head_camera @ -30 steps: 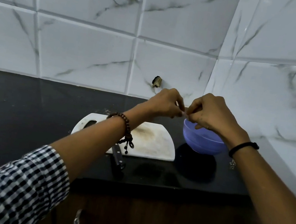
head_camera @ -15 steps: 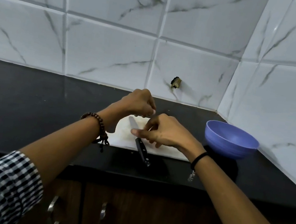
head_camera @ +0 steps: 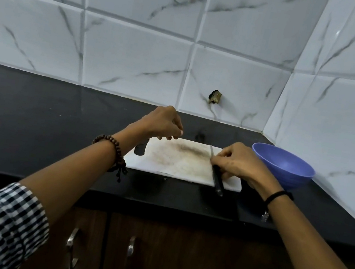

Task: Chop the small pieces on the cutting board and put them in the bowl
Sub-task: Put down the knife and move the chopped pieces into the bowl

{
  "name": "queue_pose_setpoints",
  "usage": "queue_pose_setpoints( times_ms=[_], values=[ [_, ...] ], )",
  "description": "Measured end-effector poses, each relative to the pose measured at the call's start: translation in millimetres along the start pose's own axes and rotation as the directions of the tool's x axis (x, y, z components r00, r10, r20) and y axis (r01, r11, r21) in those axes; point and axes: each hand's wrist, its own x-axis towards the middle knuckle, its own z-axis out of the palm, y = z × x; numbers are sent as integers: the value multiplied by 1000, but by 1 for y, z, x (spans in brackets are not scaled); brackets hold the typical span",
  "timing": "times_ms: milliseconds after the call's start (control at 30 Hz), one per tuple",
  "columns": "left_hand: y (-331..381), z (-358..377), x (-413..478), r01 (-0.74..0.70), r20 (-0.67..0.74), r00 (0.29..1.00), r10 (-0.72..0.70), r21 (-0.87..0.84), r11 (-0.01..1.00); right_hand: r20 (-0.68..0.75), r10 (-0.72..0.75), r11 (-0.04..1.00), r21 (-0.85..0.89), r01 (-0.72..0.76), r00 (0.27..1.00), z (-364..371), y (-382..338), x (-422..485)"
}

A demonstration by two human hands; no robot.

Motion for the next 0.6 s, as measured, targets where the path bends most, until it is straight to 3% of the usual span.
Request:
queue_pose_setpoints(
  times_ms=[400, 600],
  values=[
    [15, 6, 0, -28, 50, 998, 28, -3, 1000, -40, 12, 972, -235, -21, 999, -1, 1, -5],
    [19, 12, 1, -55, 72, 996, 54, 7, 998, 60, 29, 965, -264, -13, 998, -9, -6, -18]
  ],
)
